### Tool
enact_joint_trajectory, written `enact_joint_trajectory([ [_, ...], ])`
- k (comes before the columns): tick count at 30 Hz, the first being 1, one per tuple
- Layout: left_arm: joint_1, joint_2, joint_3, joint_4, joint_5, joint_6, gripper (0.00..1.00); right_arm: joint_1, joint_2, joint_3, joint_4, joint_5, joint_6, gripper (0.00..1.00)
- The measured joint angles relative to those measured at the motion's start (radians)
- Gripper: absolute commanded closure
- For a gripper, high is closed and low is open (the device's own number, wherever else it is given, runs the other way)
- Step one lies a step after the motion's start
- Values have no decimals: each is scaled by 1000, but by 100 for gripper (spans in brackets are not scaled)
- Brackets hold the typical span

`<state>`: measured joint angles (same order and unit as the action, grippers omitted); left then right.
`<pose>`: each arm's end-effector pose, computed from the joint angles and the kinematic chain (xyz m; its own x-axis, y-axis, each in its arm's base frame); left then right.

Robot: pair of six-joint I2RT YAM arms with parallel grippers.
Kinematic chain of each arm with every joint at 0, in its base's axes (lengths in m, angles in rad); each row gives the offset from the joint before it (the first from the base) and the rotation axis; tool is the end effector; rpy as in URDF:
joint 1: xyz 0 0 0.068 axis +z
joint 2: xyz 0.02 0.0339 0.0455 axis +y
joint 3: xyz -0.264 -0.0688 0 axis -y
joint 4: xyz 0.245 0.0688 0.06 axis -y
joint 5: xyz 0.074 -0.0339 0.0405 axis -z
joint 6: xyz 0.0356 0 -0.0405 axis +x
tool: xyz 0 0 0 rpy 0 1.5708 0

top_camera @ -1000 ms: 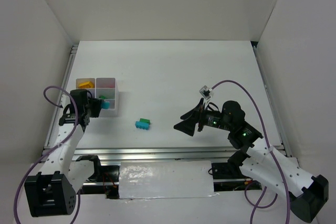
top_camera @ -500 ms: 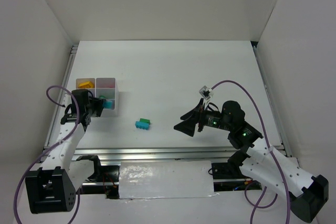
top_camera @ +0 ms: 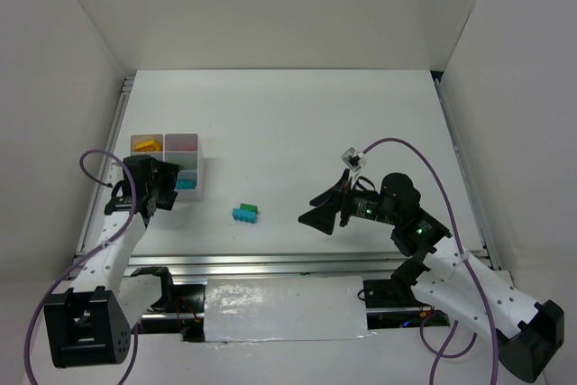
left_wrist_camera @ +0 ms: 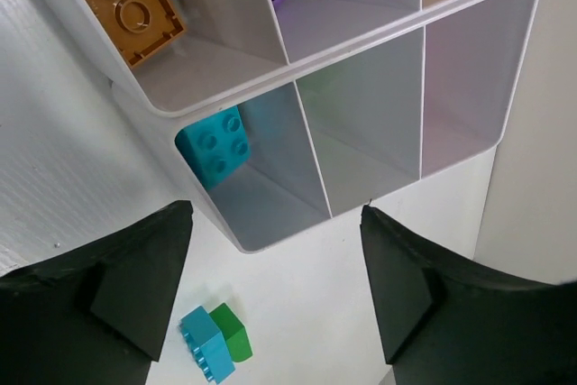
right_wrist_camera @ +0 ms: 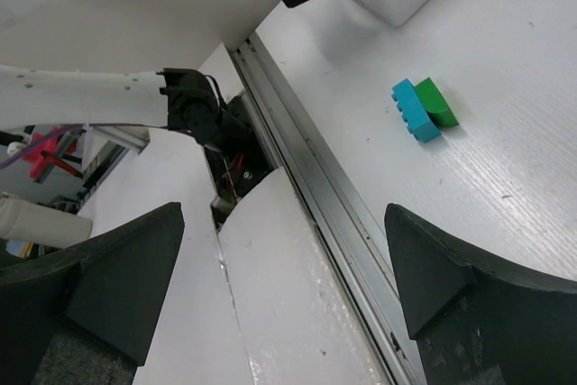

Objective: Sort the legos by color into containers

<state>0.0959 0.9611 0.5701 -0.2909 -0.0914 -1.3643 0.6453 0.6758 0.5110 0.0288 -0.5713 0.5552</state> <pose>0.2019 0.0227 0.2230 0.0337 -0.9759 -0.2155 -0.6481 0.1428 -0.7481 0.1231 0.1167 0.2835 -0.5843 0.1151 -0.8033 -0.7366 0.3403 0.5845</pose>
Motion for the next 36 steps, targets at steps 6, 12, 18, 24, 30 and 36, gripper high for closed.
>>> enact_joint_trajectory([
  [6,0,-21,46,-31,10,29,6,0,5,0,0,8,1,0],
  [12,-27,-111,188,-53,36,210,0,0,85,15,-35,97,19,0],
  [18,-194,-142,346,-119,-2,424,0,62,271,123,-155,248,30,1],
  [24,-200,-220,354,-286,6,585,0,264,581,349,-225,262,-189,0],
  [30,-200,-211,368,-397,92,681,0,280,861,516,-278,299,-382,5],
  [36,-197,-222,363,-424,186,734,1,280,1151,740,-343,334,-477,7],
])
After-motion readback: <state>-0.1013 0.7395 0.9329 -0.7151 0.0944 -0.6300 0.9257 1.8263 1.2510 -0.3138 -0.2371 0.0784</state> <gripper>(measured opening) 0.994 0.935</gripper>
